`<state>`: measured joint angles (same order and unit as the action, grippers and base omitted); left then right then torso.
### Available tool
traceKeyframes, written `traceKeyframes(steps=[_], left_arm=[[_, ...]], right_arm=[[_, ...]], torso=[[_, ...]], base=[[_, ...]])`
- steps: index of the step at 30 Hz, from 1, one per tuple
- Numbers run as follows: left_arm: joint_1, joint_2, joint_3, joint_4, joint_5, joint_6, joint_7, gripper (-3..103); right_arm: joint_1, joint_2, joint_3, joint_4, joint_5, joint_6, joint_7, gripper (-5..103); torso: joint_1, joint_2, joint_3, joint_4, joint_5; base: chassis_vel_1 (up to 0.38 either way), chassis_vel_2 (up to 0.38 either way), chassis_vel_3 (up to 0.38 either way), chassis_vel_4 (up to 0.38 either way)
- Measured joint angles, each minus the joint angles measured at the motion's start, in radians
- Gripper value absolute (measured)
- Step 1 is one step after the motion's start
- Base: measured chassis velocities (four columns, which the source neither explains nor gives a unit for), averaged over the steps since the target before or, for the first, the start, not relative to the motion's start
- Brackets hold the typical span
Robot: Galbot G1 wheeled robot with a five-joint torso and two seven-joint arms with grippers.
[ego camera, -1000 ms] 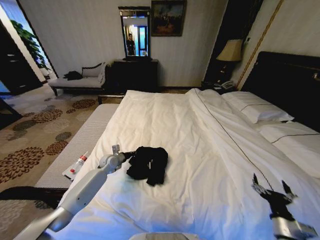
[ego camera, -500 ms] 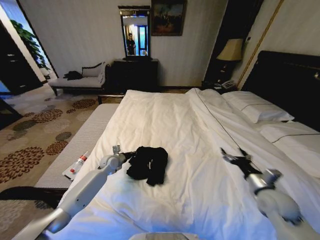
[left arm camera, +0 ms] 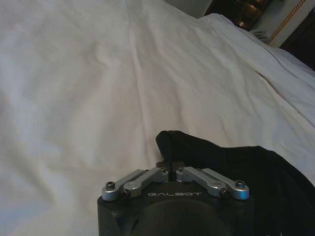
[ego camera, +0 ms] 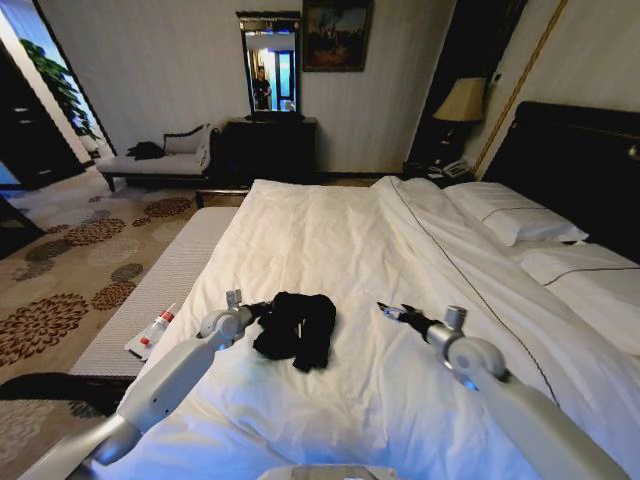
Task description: Fold the clothes on the bed.
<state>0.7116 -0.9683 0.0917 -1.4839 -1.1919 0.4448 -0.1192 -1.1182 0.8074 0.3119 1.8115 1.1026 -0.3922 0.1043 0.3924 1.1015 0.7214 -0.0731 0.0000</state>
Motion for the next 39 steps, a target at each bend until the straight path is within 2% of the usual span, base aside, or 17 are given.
traceKeyframes(steps=[4,9,29,31,37,39], left_arm=[[0.001,0.003,0.015,-0.002,0.001,-0.005,0.002,2],[0.000,0.009,0.027,-0.003,0.001,-0.007,0.002,2],[-0.026,0.011,0.047,0.011,0.002,-0.028,0.001,2],[-0.026,0.011,0.047,0.011,0.002,-0.028,0.001,2],[-0.026,0.016,0.050,0.011,0.000,-0.029,0.004,2],[-0.028,0.021,0.051,0.011,0.000,-0.029,0.005,2]], right_arm=[[0.126,0.034,-0.147,-0.063,0.021,-0.010,-0.008,100],[0.200,0.066,-0.244,-0.120,0.021,-0.011,-0.014,100],[0.255,0.138,-0.340,-0.177,0.020,-0.012,0.015,100],[0.260,0.140,-0.344,-0.181,0.020,-0.011,0.016,103],[0.296,0.161,-0.383,-0.235,0.009,-0.007,0.017,92],[0.301,0.169,-0.389,-0.259,0.009,-0.002,0.014,81]], torso=[[0.000,0.000,0.000,-0.0001,-0.0001],[0.000,0.000,0.000,0.0000,0.0002],[0.000,0.000,0.000,-0.0002,-0.0001],[0.000,0.000,0.000,-0.0002,-0.0001],[0.000,0.000,0.000,-0.0002,0.0001],[0.000,0.000,0.000,-0.0001,0.0000]], base=[[0.000,0.000,0.000,0.000],[0.000,0.000,0.000,0.000],[0.000,0.000,0.000,0.000],[0.000,0.000,0.000,0.000],[0.000,0.000,0.000,0.000],[0.000,0.000,0.000,0.000]])
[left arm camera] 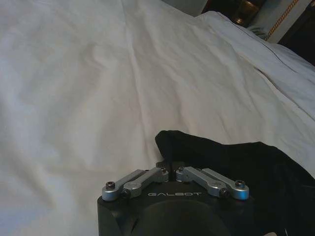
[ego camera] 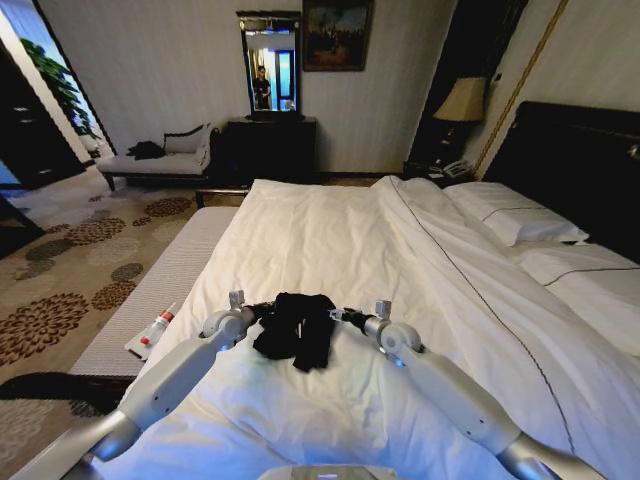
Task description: Fold the clothes on the bed.
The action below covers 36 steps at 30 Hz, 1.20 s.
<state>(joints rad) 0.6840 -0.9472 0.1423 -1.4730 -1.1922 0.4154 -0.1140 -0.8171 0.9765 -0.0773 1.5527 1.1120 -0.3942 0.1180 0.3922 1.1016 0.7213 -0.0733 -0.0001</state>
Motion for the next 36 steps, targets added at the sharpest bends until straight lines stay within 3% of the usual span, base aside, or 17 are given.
traceKeyframes(steps=[2,6,12,20,36], left_arm=[[0.000,0.000,0.000,0.000,0.000,0.000,0.000,2],[-0.007,0.004,0.000,0.001,-0.005,0.000,0.000,2],[-0.012,0.001,0.005,0.009,0.000,0.001,0.000,2],[-0.017,-0.007,0.010,0.016,0.000,0.000,-0.001,2],[-0.009,-0.002,-0.006,-0.026,-0.003,-0.004,-0.020,2]], right_arm=[[0.000,0.000,0.000,-0.002,0.000,0.000,-0.001,81],[0.006,0.009,-0.003,-0.013,0.005,0.008,-0.011,58],[0.011,0.009,-0.018,0.006,0.004,0.009,-0.009,42],[0.014,0.013,-0.026,0.015,0.024,0.016,0.018,5],[-0.012,-0.017,-0.026,0.096,0.033,0.037,0.023,1]], torso=[[0.000,0.000,0.000,0.0000,0.0000],[0.000,0.000,0.000,-0.0003,0.0001],[0.000,0.000,0.000,0.0000,-0.0001],[0.000,0.000,0.000,-0.0001,0.0001],[0.000,0.000,0.000,-0.0002,0.0000]], base=[[0.000,0.000,0.000,0.000],[0.000,0.000,0.000,0.000],[0.000,0.000,0.000,0.000],[0.000,0.000,0.000,0.000],[0.000,0.000,0.000,0.000]])
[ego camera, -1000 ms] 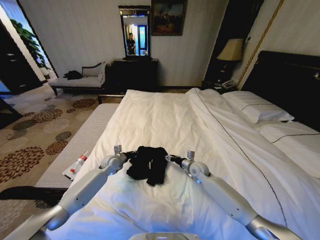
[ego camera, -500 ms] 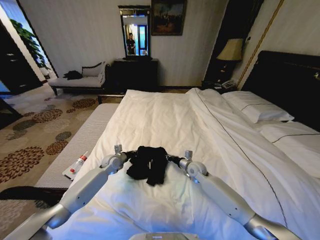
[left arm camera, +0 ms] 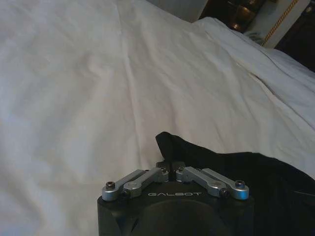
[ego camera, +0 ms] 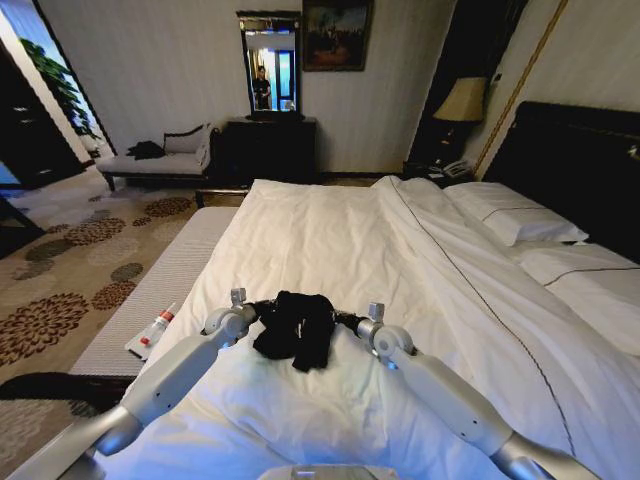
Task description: Fold the clothes on the bed.
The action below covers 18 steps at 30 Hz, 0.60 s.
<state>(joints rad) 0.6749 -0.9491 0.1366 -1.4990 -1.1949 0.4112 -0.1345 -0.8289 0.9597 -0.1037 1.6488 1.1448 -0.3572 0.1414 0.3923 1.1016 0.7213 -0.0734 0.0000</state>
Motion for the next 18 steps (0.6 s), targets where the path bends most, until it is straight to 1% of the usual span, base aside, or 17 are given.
traceKeyframes(steps=[3,5,9,10,13,14,17,18], left_arm=[[0.002,0.012,-0.012,-0.024,-0.002,-0.005,-0.011,2],[0.000,0.024,-0.020,-0.043,-0.009,-0.005,-0.019,2],[-0.023,0.067,-0.044,-0.095,-0.035,0.007,-0.034,2],[-0.023,0.067,-0.044,-0.095,-0.035,0.007,-0.034,2],[-0.033,0.099,-0.061,-0.145,-0.056,0.011,-0.061,2],[-0.033,0.099,-0.061,-0.145,-0.056,0.011,-0.061,2],[-0.030,0.142,-0.084,-0.200,-0.057,0.010,-0.075,2],[-0.030,0.142,-0.084,-0.200,-0.057,0.010,-0.075,2]], right_arm=[[0.000,-0.010,0.012,0.034,0.014,-0.001,0.015,1],[0.002,-0.019,0.023,0.065,0.029,-0.009,0.028,1],[0.032,-0.055,0.051,0.161,0.113,-0.057,0.082,1],[0.032,-0.055,0.051,0.161,0.113,-0.057,0.082,1],[0.053,-0.085,0.073,0.225,0.152,-0.069,0.115,1],[0.053,-0.085,0.073,0.225,0.152,-0.069,0.115,1],[0.057,-0.115,0.103,0.286,0.167,-0.069,0.136,1],[0.057,-0.115,0.103,0.286,0.167,-0.069,0.136,1]], torso=[[0.000,0.000,0.000,0.0002,0.0000],[0.000,0.000,0.000,-0.0001,0.0000],[0.000,0.000,0.000,0.0001,0.0000],[0.000,0.000,0.000,0.0001,0.0000],[0.000,0.000,0.000,-0.0001,-0.0001],[0.000,0.000,0.000,-0.0001,-0.0001],[0.000,0.000,0.000,0.0000,0.0000],[0.000,0.000,0.000,0.0000,0.0000]], base=[[0.000,0.000,0.000,0.000],[0.000,0.000,0.000,0.000],[0.000,0.000,0.000,0.000],[0.000,0.000,0.000,0.000],[0.000,0.000,0.000,0.000],[0.000,0.000,0.000,0.000],[0.000,0.000,0.000,0.000],[0.000,0.000,0.000,0.000]])
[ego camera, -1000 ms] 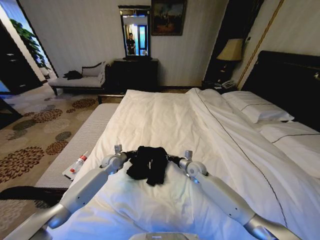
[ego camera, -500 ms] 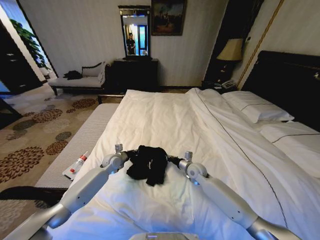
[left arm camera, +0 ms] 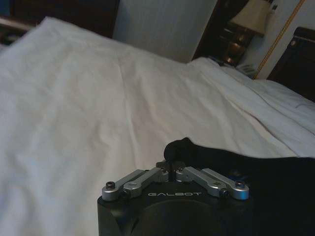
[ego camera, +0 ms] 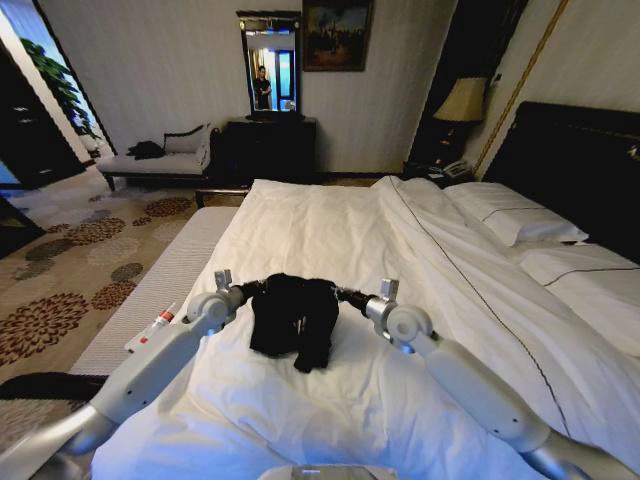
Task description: Fold the clothes on the bed.
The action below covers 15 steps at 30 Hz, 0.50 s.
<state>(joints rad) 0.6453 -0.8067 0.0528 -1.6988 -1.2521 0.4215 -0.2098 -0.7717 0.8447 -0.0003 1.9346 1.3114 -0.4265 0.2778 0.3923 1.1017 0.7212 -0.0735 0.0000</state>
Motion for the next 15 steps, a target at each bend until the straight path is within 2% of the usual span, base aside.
traceKeyframes(steps=[4,9,15], left_arm=[[0.013,0.049,-0.030,-0.068,-0.004,-0.002,-0.004,2],[-0.018,0.111,-0.048,-0.139,-0.038,-0.003,-0.011,2],[-0.136,0.155,-0.046,-0.168,-0.081,-0.016,-0.028,2]], right_arm=[[0.008,-0.040,0.031,0.065,0.002,0.009,0.021,1],[0.089,-0.093,0.054,0.132,0.069,0.008,0.069,1],[0.212,-0.164,0.056,0.178,0.178,-0.008,0.130,1]], torso=[[0.000,0.000,0.000,0.0002,0.0000],[0.000,0.000,0.000,0.0003,0.0000],[0.000,0.000,0.000,0.0000,-0.0003]], base=[[0.000,0.000,0.000,0.000],[0.000,0.000,0.000,0.000],[0.000,0.000,0.000,0.000]])
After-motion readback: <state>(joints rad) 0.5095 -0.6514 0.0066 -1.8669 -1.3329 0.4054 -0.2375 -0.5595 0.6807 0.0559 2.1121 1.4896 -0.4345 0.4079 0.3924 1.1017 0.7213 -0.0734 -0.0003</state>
